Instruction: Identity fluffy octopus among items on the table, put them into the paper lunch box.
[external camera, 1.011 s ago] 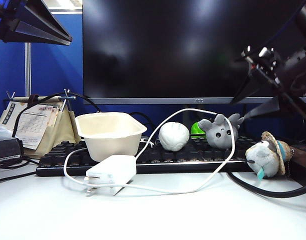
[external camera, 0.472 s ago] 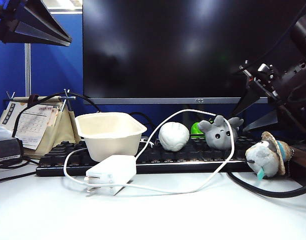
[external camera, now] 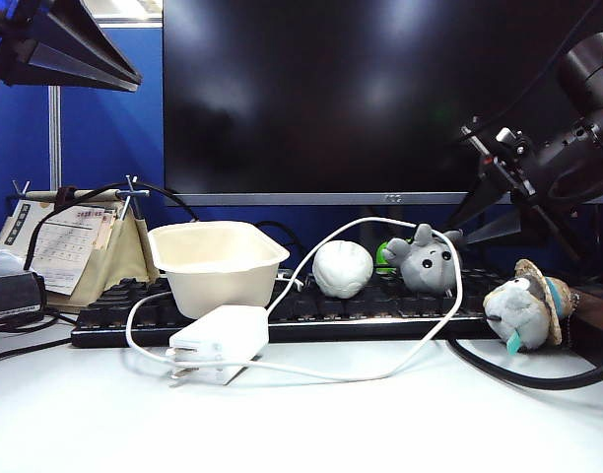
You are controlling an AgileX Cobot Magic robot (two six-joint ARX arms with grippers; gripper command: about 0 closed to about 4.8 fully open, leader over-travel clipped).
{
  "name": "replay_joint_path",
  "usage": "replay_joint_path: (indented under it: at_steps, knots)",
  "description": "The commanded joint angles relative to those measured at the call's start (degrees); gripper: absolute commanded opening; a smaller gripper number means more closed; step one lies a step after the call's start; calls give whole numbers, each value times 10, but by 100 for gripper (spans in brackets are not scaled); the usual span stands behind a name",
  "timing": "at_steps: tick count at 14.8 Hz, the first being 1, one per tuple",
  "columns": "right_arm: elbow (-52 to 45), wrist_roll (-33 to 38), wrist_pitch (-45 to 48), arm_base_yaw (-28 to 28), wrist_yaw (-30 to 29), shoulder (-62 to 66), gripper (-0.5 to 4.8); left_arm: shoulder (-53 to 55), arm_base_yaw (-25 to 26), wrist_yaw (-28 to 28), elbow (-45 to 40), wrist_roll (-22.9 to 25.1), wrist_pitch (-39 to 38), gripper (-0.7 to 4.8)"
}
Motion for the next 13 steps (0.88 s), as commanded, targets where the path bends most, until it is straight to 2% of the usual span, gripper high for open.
replay_joint_path:
  at_steps: [1, 5, 9, 11, 13]
  knots:
    - [3, 0, 6, 0, 0, -1, -5, -1, 0, 0, 4, 2, 5, 40]
    - [4, -6, 12, 0, 20, -1, -6, -1, 0, 0, 4, 2, 5, 40]
    - [4, -76, 18, 0, 25, -1, -5, -1, 0, 0, 4, 2, 5, 40]
    - [4, -106, 16, 0, 13, -1, -5, -1, 0, 0, 4, 2, 5, 40]
    - [4, -153, 2, 0, -24, -2, -5, -1, 0, 0, 4, 2, 5, 40]
